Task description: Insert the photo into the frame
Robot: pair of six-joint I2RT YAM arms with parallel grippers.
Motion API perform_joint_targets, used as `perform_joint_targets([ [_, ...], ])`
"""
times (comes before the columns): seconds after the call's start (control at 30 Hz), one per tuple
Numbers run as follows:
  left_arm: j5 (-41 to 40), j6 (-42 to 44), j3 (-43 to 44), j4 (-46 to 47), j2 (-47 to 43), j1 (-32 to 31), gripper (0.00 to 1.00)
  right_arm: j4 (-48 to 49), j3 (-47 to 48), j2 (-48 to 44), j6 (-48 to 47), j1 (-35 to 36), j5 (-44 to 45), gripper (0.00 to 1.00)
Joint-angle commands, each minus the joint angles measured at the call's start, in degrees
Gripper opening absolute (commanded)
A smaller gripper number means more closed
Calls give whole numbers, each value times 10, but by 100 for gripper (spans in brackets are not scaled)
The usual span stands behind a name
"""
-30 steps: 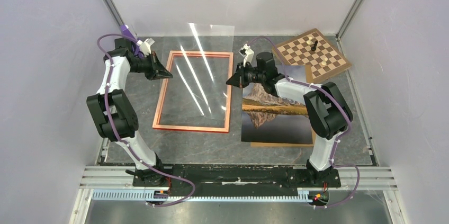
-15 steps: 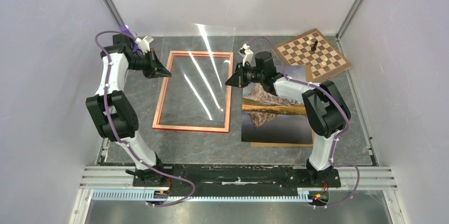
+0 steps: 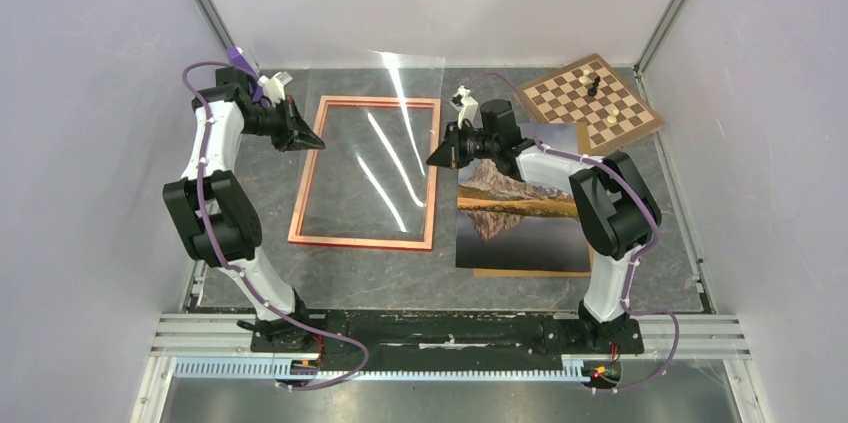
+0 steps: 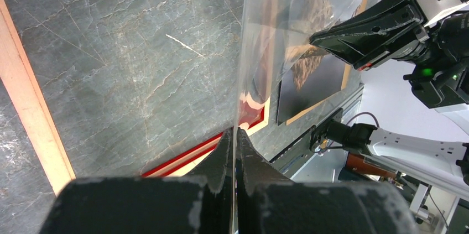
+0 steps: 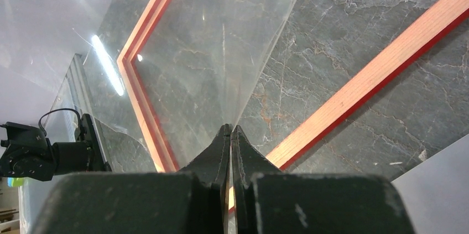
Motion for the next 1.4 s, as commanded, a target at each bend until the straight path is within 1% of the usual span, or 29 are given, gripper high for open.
perform_joint_targets([
  [0.0,-1,7,1,0,-9,-2,2,2,-10,-17,-19,4,3,0],
  [0.33,-5,9,-9,1,-11,-3,2,-4,-20,-16,-27,6,9,0],
  [1.07,4,-3,-6,-3,-29,-2,2,-51,28,-23,-38,5,21,0],
  [1.37,1,1,-7,-7,-27,-2,3,-62,24,-32,-45,4,29,0],
])
